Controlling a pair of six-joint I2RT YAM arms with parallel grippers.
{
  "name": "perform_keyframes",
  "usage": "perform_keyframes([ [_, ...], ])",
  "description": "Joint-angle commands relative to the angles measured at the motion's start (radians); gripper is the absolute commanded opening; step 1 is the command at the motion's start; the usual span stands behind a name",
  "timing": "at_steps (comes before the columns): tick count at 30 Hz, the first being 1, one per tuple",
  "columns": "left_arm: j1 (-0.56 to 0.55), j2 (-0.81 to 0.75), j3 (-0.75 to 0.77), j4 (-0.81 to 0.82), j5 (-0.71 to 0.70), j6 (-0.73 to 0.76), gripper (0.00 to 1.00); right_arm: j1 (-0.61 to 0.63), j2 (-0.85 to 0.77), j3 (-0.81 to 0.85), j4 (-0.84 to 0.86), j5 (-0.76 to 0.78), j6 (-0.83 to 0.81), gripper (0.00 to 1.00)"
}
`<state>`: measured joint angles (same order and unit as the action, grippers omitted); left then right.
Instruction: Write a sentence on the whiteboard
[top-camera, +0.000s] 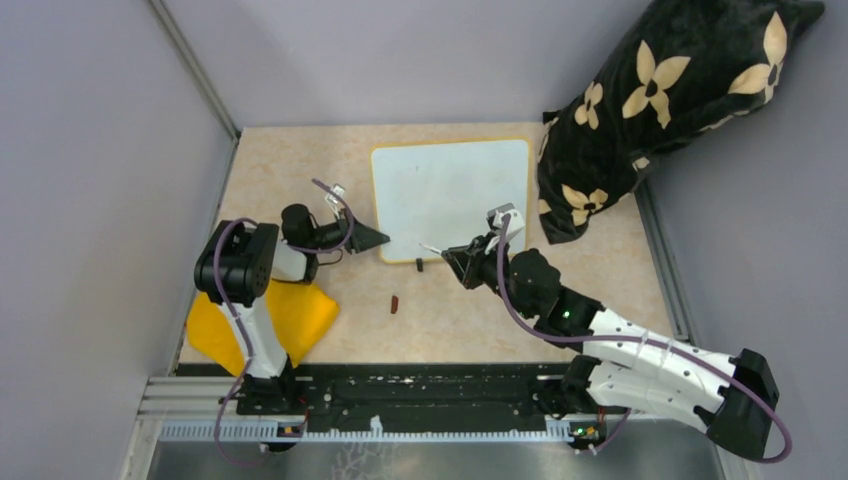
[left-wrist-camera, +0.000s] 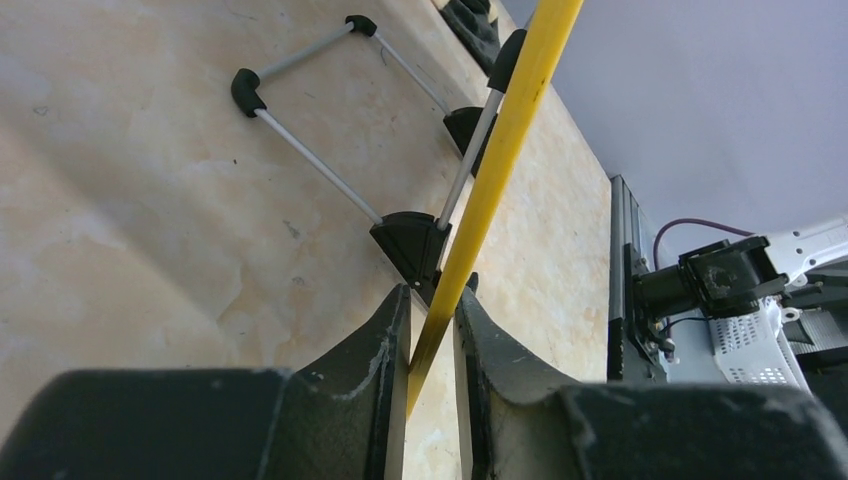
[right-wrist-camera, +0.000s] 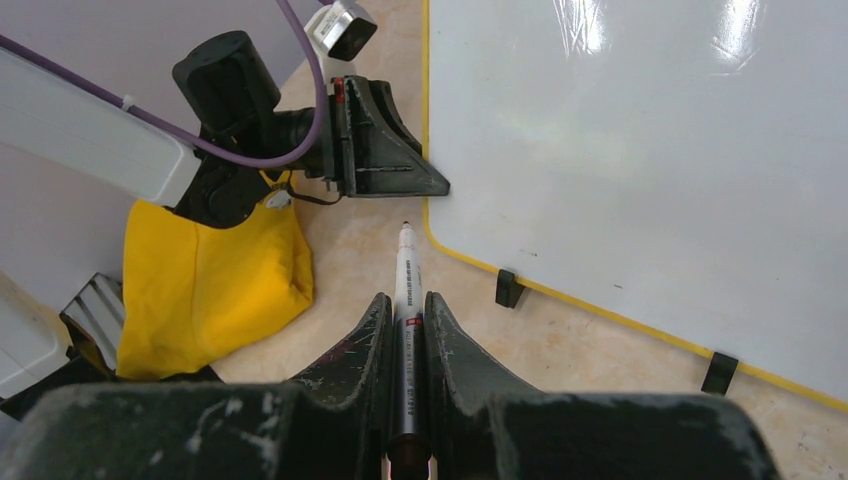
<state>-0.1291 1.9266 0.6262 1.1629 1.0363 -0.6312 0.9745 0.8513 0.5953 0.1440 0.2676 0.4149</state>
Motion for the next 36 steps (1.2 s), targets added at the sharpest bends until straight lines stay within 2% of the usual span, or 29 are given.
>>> perform_keyframes([
  [1, -0.007, 0.029, -0.004, 0.037, 0.025, 0.020, 0.25, 0.015, 0.009, 0.002, 0.060, 0.002, 0.000, 0.00],
  [11, -0.006, 0.020, -0.010, 0.028, 0.020, 0.041, 0.20, 0.026, 0.039, 0.022, 0.068, 0.069, -0.033, 0.00],
  [15, -0.007, 0.017, -0.010, 0.024, 0.018, 0.047, 0.19, 0.027, 0.076, 0.041, 0.094, 0.185, -0.041, 0.00],
  [18, -0.007, 0.017, -0.011, 0.021, 0.018, 0.049, 0.18, 0.028, 0.132, 0.067, 0.161, 0.301, -0.081, 0.00],
  [23, -0.007, 0.013, -0.011, 0.018, 0.018, 0.054, 0.17, 0.027, 0.256, 0.162, 0.275, 0.361, -0.179, 0.00],
  [30, -0.007, 0.011, -0.013, 0.012, 0.015, 0.060, 0.16, 0.024, 0.450, 0.332, 0.355, 0.392, -0.280, 0.00],
  [36, -0.006, 0.010, -0.011, 0.010, 0.015, 0.063, 0.14, -0.008, 0.561, 0.433, 0.366, 0.354, -0.279, 0.00],
])
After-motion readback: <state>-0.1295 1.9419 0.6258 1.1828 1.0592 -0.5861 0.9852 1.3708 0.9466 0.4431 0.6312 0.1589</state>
